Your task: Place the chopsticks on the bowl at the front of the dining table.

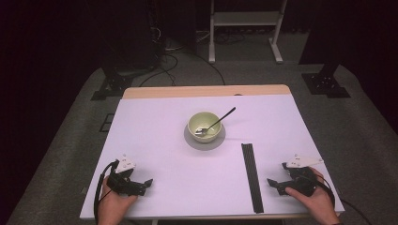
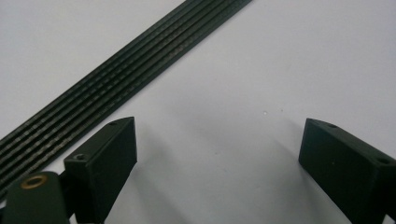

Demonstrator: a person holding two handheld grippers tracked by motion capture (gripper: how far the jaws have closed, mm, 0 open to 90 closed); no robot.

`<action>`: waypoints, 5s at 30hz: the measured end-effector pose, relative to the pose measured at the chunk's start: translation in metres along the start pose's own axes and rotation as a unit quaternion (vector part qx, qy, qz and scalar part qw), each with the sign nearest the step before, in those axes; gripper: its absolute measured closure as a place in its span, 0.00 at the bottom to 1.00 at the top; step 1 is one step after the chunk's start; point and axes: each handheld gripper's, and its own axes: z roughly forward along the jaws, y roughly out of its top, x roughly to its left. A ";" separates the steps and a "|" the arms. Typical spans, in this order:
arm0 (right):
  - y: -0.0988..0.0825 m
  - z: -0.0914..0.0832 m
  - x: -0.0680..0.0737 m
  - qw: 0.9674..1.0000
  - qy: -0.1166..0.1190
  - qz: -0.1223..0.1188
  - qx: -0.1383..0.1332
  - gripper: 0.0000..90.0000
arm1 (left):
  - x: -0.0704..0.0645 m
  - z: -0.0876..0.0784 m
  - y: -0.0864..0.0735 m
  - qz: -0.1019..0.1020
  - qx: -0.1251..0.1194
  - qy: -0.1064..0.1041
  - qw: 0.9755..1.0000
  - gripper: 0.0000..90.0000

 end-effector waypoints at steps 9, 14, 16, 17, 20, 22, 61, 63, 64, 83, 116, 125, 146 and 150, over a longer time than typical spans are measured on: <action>0.006 0.002 0.004 1.000 0.005 -0.004 -0.007 0.11 | 0.000 0.000 0.000 0.000 0.000 0.000 1.000 0.00; 0.009 0.003 0.006 1.000 0.008 -0.005 -0.011 0.11 | 0.000 0.000 0.000 0.000 0.000 0.000 1.000 0.00; 0.010 0.004 0.006 1.000 0.009 -0.005 -0.011 0.11 | 0.000 0.000 0.000 0.000 0.000 0.000 1.000 0.00; 0.012 0.005 0.007 1.000 0.012 -0.008 -0.011 0.11 | 0.000 0.000 0.000 0.000 0.000 0.000 1.000 0.00; 0.013 0.006 0.009 1.000 0.014 -0.008 -0.011 0.11 | 0.000 0.000 0.000 0.000 0.000 0.000 1.000 0.00; 0.014 0.008 0.010 1.000 0.016 -0.011 -0.009 0.11 | 0.000 0.000 0.000 0.000 0.000 0.000 1.000 0.00; 0.018 0.021 0.024 0.999 0.023 -0.035 0.014 0.11 | 0.000 0.000 0.000 0.000 0.000 0.000 1.000 0.00; 0.017 0.021 0.024 0.999 0.021 -0.038 0.015 0.11 | 0.000 0.000 0.000 0.000 0.000 0.000 1.000 0.00; 0.017 0.021 0.024 0.999 0.021 -0.039 0.015 0.11 | 0.000 0.000 0.000 0.000 0.000 0.000 1.000 0.00; 0.004 0.006 0.038 0.999 0.021 -0.039 0.022 0.11 | 0.000 0.000 0.000 0.000 0.000 -0.001 1.000 0.00; -0.009 -0.011 0.026 0.999 0.000 -0.021 0.029 0.11 | 0.000 0.000 0.000 0.000 0.000 0.000 1.000 0.00; -0.011 -0.013 0.019 0.999 -0.005 -0.017 0.031 0.11 | 0.000 0.000 0.000 0.000 0.000 0.000 1.000 0.00; -0.015 -0.020 0.001 0.999 -0.023 0.001 0.033 0.11 | 0.000 0.000 0.000 0.000 0.000 0.000 1.000 0.00; -0.016 -0.021 -0.003 0.999 -0.027 0.006 0.033 0.11 | 0.000 0.000 0.000 0.000 0.000 0.000 1.000 0.00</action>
